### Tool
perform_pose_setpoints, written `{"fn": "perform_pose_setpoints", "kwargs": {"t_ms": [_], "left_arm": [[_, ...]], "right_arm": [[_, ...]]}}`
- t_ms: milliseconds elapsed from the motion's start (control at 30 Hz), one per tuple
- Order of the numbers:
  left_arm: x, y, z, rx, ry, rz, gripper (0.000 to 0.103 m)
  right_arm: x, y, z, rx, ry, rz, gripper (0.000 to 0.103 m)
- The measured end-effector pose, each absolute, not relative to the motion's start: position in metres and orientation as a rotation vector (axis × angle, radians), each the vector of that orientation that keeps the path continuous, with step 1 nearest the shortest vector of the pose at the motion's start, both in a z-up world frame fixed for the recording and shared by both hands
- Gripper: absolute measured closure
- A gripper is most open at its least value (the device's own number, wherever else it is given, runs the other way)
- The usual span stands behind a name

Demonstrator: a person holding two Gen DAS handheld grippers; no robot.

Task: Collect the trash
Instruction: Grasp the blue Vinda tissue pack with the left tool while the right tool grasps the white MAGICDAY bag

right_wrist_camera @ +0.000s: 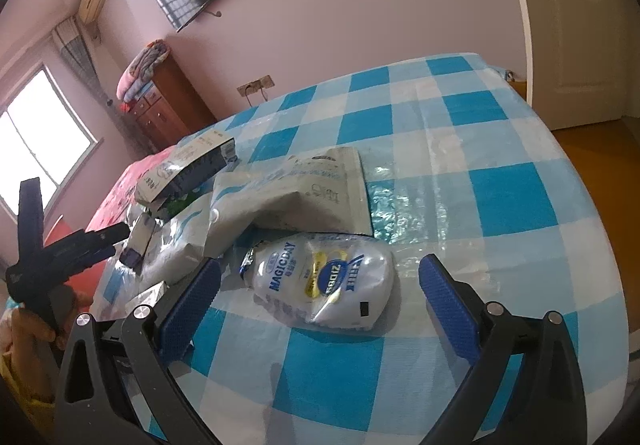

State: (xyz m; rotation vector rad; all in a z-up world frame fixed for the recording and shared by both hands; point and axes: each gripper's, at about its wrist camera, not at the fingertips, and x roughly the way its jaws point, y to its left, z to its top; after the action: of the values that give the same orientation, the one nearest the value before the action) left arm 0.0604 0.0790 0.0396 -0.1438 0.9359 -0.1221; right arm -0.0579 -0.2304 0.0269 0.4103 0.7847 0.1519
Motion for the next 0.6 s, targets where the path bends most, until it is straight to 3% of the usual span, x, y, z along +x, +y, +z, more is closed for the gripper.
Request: {"fn": "perform_pose_setpoints", "kwargs": {"t_ms": [233,333,400,600], "left_arm": [[0.073,0.077,0.033,-0.139,0.956,-0.13,0.01],[0.078,0.079,0.03,-0.147,0.965,-0.128,0.017],[0.082,0.079,0.026,-0.149,0.982,-0.121,0.028],[0.084,0.08,0.019,-0.162,0.984,-0.118,0.029]], "right_arm": [[-0.052,-0.225,0.025,0.375,0.797,0.154,0.005],[-0.05,-0.225,0.022,0.375,0.809,0.158,0.005],[-0.048,-0.225,0.02,0.379,0.819,0.162,0.005],[-0.046,-0.222,0.018,0.38,0.834,0.191,0.005]]}}
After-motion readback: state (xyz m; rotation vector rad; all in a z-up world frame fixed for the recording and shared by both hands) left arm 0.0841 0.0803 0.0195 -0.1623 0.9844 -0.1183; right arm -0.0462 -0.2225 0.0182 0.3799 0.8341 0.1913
